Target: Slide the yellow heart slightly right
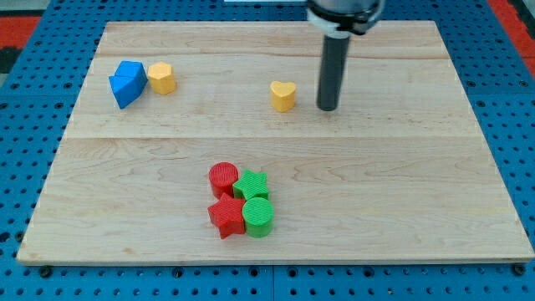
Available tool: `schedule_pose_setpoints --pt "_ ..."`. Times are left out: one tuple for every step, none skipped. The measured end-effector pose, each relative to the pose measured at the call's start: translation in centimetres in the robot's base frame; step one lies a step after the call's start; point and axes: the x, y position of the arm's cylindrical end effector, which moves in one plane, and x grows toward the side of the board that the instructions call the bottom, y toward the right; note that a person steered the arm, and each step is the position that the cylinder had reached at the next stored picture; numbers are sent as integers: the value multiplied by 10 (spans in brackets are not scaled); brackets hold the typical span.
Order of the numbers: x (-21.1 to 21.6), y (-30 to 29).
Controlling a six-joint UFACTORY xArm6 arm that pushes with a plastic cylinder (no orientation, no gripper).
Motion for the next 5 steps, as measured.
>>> schedule_pose_setpoints --pt "-18 -20" --pt "-20 -88" --pt "-20 -155" --pt "-20 -148" --pt "-16 -137"
